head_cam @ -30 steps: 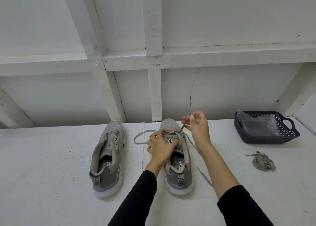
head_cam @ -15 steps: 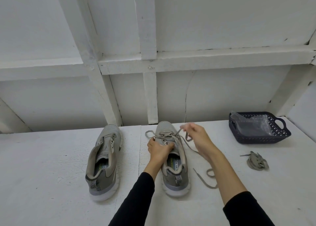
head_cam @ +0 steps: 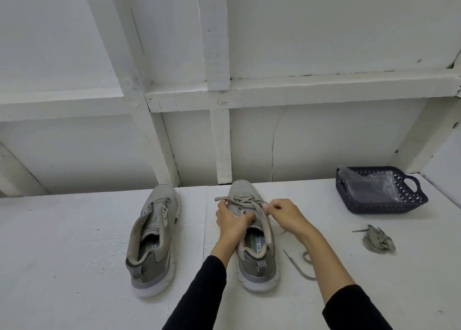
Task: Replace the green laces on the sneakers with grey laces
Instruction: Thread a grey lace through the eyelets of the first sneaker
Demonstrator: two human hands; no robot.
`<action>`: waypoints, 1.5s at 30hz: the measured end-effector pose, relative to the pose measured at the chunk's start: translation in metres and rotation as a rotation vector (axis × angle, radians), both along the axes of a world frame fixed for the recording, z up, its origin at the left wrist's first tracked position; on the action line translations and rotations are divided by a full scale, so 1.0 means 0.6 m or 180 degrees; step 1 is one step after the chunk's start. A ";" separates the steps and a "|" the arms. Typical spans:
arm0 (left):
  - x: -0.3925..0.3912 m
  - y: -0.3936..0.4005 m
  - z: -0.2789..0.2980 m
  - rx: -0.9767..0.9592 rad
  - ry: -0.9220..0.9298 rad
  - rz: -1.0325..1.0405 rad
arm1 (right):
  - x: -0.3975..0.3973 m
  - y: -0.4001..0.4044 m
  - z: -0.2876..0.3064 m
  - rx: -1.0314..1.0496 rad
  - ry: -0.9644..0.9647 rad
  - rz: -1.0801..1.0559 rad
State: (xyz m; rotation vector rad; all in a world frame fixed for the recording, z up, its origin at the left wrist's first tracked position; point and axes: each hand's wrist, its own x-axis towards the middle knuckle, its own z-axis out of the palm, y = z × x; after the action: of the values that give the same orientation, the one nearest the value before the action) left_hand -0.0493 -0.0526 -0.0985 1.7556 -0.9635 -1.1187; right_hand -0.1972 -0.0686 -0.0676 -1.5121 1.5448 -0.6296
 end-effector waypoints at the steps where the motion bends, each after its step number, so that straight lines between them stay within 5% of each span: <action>1: 0.000 0.000 -0.001 0.0007 0.0033 0.0023 | 0.000 0.000 0.012 0.0048 -0.0608 -0.0120; 5: 0.000 -0.001 -0.004 0.0116 0.0211 0.0057 | -0.012 -0.009 0.063 -0.0291 -0.2829 -0.0639; 9: 0.001 -0.001 -0.006 0.0049 0.0138 0.0019 | -0.021 -0.006 0.090 -0.0589 -0.3666 -0.0918; 15: 0.002 -0.005 -0.012 -0.0090 -0.0058 -0.0087 | -0.012 -0.004 0.026 -0.0830 -0.0295 -0.0688; 20: 0.002 -0.006 -0.018 -0.0153 -0.0156 -0.0078 | -0.010 -0.001 -0.024 -0.0482 0.1124 -0.0163; 22: 0.002 -0.006 -0.017 -0.0147 -0.0171 -0.0064 | -0.007 -0.003 -0.016 -0.0363 0.1142 -0.0085; 24: 0.002 -0.006 -0.016 -0.0131 -0.0167 -0.0052 | -0.005 -0.010 0.006 -0.0196 0.0123 -0.0274; 28: 0.002 -0.006 -0.016 -0.0133 -0.0157 -0.0078 | -0.021 -0.024 0.025 0.0669 -0.3031 -0.1199; 30: 0.001 -0.004 -0.016 -0.0150 -0.0102 -0.0101 | -0.023 -0.021 0.015 0.1130 -0.3929 -0.1461; 32: 0.000 -0.003 -0.017 -0.0180 -0.0038 -0.0116 | -0.019 -0.019 -0.005 0.1163 -0.4207 -0.1610; 34: 0.001 -0.003 -0.016 -0.0210 -0.0022 -0.0143 | -0.013 -0.015 -0.015 0.0929 -0.3669 -0.1674; 39: 0.009 -0.011 -0.007 -0.0241 -0.0604 -0.0378 | -0.008 -0.005 -0.025 0.0201 -0.0458 -0.1400; 43: 0.027 -0.038 0.011 -0.0401 -0.1471 -0.0734 | 0.007 -0.006 -0.026 -0.0822 0.0818 -0.0752; 45: 0.034 -0.050 0.017 -0.0515 -0.1950 -0.0923 | 0.016 -0.009 -0.028 -0.1105 0.0946 -0.0382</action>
State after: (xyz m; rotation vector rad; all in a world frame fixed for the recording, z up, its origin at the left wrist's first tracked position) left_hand -0.0292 -0.0826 -0.0884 1.8984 -1.6697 -0.6394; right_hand -0.1877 -0.0742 -0.0841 -1.8473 1.8317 -0.8023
